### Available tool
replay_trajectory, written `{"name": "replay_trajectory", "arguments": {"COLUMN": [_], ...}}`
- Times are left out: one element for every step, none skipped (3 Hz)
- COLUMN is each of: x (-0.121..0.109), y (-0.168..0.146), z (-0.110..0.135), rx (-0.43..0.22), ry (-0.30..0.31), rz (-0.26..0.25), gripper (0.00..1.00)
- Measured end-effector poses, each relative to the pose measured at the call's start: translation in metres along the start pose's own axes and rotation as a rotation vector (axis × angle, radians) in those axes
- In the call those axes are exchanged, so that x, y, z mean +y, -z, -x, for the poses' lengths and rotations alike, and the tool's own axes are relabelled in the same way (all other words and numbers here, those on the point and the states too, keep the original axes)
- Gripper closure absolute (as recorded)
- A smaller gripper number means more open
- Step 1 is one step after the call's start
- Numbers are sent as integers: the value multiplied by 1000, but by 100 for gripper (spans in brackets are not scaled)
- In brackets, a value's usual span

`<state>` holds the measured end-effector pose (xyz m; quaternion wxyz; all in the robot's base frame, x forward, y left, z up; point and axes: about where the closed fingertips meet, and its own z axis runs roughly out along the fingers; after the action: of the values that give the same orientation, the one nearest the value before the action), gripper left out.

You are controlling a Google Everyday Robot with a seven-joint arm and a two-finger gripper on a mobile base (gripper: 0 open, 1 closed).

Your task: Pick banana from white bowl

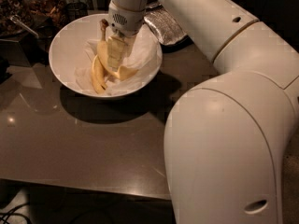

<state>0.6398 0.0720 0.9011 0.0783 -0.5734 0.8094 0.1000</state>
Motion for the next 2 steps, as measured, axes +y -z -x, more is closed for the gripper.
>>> {"name": "replay_trajectory", "arguments": {"x": [-3,-6], "y": [-16,-31], "z": [-2,-5], "rx": [20,43], "ry": [-29,-51], "rz": [22,45], "gripper": [42,44]}}
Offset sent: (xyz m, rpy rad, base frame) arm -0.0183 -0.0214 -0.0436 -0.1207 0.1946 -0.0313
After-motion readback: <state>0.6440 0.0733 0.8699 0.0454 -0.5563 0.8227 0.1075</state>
